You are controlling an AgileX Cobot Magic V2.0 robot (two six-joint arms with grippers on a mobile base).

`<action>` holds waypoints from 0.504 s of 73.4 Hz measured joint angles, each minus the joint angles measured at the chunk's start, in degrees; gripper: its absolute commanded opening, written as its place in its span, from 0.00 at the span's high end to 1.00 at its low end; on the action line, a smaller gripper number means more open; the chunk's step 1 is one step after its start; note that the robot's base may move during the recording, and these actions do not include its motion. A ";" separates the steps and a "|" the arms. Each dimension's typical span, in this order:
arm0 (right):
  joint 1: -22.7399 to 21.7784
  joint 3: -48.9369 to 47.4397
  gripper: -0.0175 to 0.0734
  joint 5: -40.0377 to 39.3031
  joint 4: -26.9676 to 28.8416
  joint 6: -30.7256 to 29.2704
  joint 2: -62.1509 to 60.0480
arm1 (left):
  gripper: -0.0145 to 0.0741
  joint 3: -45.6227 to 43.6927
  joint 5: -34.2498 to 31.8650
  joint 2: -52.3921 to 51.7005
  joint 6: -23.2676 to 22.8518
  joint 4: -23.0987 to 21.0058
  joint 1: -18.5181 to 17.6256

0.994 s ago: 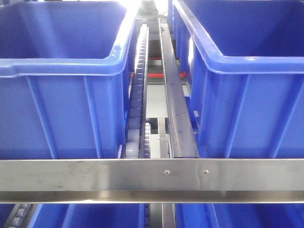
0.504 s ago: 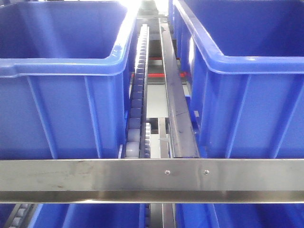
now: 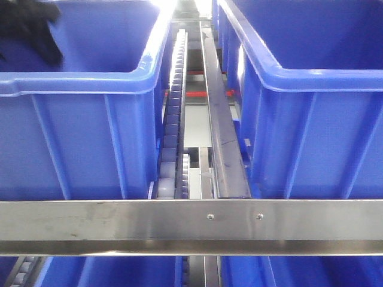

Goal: Pick and sort blue part to right shelf
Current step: 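Lower the left gripper into the bin below it and open it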

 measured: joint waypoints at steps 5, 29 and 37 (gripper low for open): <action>0.00 0.00 0.56 0.00 0.00 0.00 0.00 | 0.60 -0.49 -0.52 2.74 0.00 -0.10 0.00; 0.00 0.00 0.56 0.00 0.00 0.00 0.00 | 0.60 -0.73 -3.55 10.02 0.00 -0.10 0.00; 0.00 0.00 0.56 0.00 0.00 0.00 0.00 | 0.58 -0.83 -3.55 10.84 0.00 -0.10 0.00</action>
